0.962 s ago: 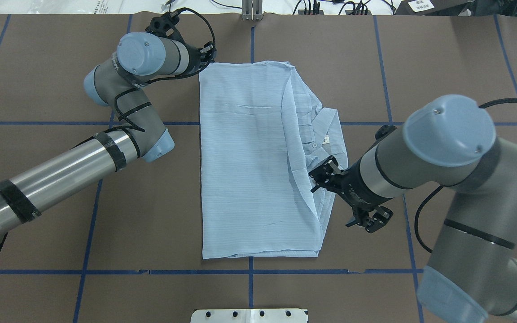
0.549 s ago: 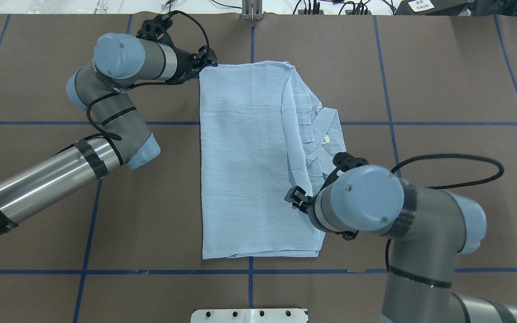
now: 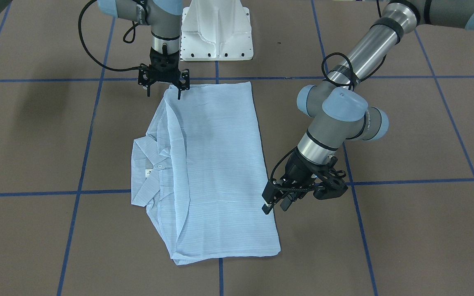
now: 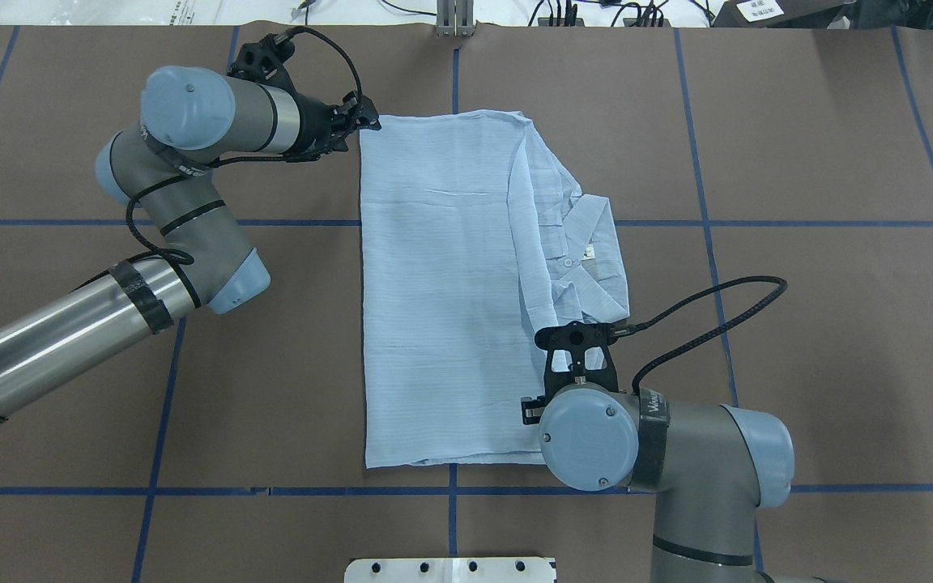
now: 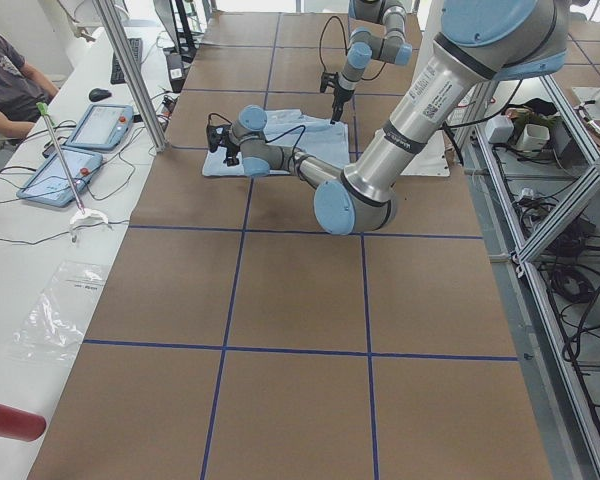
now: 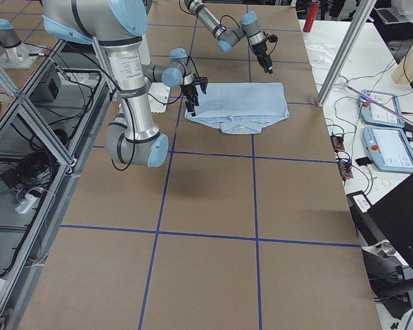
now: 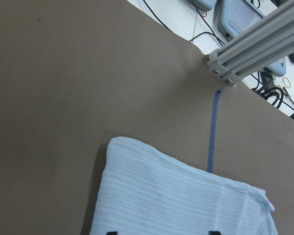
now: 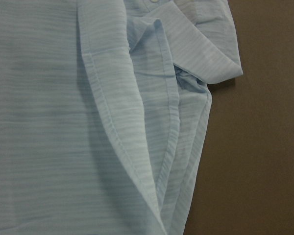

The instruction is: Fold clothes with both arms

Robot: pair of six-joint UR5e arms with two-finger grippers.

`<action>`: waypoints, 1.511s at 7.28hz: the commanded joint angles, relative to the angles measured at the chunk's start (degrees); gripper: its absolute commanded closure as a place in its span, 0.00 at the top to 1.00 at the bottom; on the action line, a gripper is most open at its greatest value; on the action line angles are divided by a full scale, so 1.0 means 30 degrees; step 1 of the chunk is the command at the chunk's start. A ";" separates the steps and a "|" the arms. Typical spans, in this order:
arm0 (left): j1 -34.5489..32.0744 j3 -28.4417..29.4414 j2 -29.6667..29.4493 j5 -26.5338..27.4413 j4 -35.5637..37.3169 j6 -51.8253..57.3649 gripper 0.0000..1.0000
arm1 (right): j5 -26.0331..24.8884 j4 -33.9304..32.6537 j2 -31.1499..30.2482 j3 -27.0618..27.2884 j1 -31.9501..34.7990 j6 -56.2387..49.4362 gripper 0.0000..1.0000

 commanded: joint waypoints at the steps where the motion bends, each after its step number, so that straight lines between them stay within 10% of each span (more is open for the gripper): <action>1: -0.0086 -0.0392 0.0097 -0.0037 0.0137 0.0000 0.68 | -0.0032 0.0217 0.0927 -0.2206 0.0928 -0.1923 1.00; 7: -0.0814 -0.0658 0.0272 -0.0908 0.0428 0.0030 0.68 | 0.4349 0.0981 -0.1084 -0.1355 0.5323 -0.6350 1.00; 11: -0.1053 -0.1769 0.1120 -0.1590 0.0460 0.0030 0.68 | 0.5067 0.1622 -0.0267 0.0527 0.3636 0.7555 1.00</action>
